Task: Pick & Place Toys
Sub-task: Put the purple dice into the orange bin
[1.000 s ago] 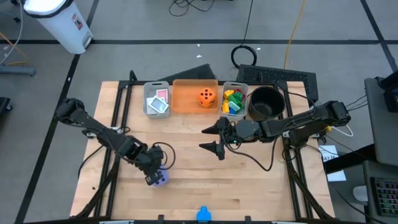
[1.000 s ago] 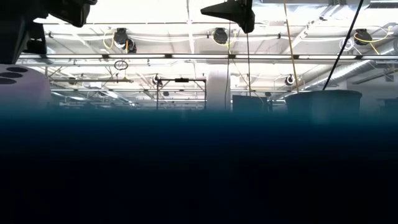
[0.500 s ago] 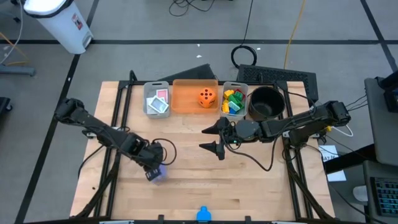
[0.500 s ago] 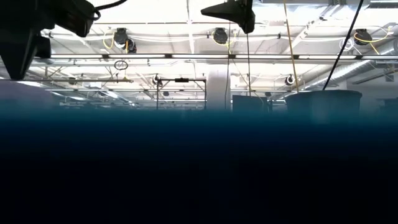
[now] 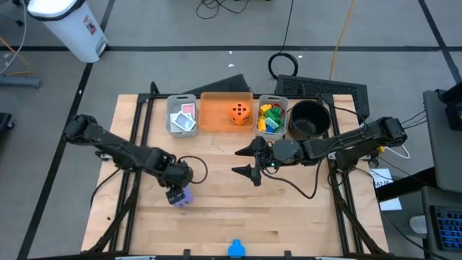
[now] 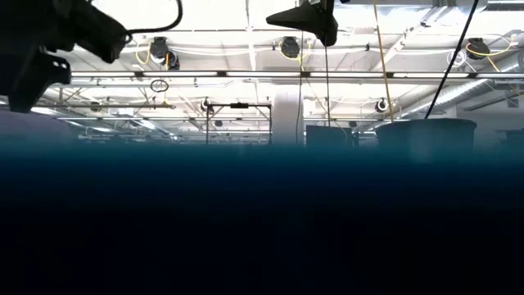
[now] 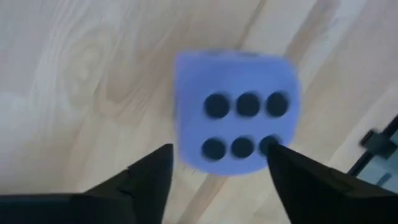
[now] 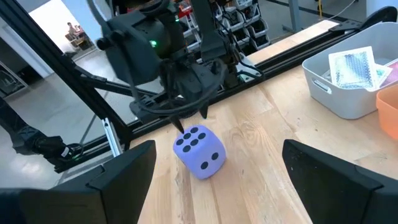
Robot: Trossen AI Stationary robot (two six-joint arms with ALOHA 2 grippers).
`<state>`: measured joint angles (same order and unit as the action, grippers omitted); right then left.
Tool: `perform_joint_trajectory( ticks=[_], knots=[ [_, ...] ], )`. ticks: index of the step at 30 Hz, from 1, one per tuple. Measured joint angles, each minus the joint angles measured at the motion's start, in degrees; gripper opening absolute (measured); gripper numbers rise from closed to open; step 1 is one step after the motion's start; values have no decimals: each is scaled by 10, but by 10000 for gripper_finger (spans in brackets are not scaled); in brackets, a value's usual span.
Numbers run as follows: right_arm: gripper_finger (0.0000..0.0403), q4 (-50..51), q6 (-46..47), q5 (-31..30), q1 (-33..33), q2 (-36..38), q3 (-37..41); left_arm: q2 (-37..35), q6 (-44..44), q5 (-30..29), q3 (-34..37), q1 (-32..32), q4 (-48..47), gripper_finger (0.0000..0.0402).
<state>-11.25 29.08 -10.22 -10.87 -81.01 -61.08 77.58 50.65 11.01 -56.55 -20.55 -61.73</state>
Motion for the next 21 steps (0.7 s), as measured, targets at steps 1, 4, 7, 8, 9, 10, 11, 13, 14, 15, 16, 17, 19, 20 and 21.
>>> perform_joint_trajectory(
  ticks=[1,4,7,8,9,10,11,13,14,15,16,17,19,20,21],
  knots=[
    [341,0,0,0,0,0,0,0,0,6,0,3,-13,273],
    [341,0,0,0,0,0,0,0,1,16,0,10,-45,304],
    [341,0,0,0,0,0,0,0,4,19,0,11,-55,330],
    [341,0,0,0,0,0,0,0,4,22,0,11,-57,336],
    [341,0,0,0,0,0,0,0,3,26,0,11,-57,341],
    [341,0,0,0,0,0,0,0,-1,31,0,11,-57,346],
    [341,0,0,0,0,0,0,0,-7,36,0,11,-57,349],
    [341,0,0,0,0,0,0,0,-21,46,0,11,-57,355],
    [341,0,0,0,0,0,0,0,-23,53,0,10,-56,357],
    [341,0,0,0,0,0,0,0,-24,58,0,10,-56,358],
    [341,0,0,0,0,0,0,0,-25,62,0,10,-56,358],
    [341,0,0,0,0,0,0,0,-26,65,0,10,-56,357],
    [341,0,0,0,0,0,0,0,-31,69,0,10,-56,357],
    [341,0,0,0,0,0,0,0,-31,71,0,10,-55,357],
    [341,0,0,0,0,0,0,0,-31,71,0,10,-54,358]
  ],
)
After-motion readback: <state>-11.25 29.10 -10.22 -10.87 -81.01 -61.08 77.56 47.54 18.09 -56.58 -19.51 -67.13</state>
